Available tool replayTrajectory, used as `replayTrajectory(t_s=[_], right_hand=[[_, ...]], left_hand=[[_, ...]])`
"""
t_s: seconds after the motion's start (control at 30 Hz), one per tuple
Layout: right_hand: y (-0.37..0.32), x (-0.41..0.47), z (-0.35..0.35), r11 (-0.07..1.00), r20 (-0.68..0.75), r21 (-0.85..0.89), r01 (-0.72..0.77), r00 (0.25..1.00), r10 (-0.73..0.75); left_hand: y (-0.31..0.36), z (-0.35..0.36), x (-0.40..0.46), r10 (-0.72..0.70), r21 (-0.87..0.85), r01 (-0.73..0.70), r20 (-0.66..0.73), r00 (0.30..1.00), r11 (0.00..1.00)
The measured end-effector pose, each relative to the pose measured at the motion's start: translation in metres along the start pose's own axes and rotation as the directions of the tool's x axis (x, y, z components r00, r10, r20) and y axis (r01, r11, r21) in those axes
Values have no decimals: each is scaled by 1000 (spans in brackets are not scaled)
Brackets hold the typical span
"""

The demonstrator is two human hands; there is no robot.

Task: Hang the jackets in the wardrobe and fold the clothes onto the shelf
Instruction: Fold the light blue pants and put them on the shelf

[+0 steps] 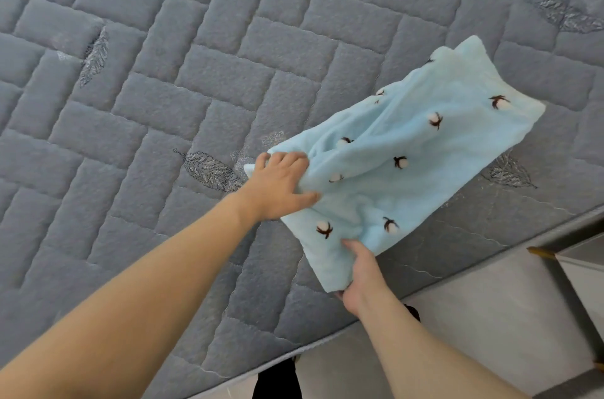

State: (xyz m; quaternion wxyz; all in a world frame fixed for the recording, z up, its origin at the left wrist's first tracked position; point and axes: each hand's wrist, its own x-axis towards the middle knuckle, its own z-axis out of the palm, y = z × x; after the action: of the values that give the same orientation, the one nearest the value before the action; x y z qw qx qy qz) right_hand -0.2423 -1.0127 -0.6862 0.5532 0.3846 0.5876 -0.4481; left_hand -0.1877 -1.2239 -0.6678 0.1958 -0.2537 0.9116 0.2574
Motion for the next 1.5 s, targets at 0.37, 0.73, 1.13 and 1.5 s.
replayTrajectory(t_s=[0.37,0.73,1.13,1.5], right_hand=[[-17,1,22,980,-83,-170,-106,992,93],[-23,1,27,957,-339,119,263,917,-210],[-111,25,-12,863,-324,-462,207,866,-381],[-106,16,-26,970,-211,-97,222,948,-238]], left_hand=[[-19,-7,36,-558,-483,440,-127,820,757],[50,-25,83,-226,-239,167,-246,943,957],[87,-62,150,-222,-397,288,203,954,871],[126,-54,178,-315,-461,237,-98,944,855]])
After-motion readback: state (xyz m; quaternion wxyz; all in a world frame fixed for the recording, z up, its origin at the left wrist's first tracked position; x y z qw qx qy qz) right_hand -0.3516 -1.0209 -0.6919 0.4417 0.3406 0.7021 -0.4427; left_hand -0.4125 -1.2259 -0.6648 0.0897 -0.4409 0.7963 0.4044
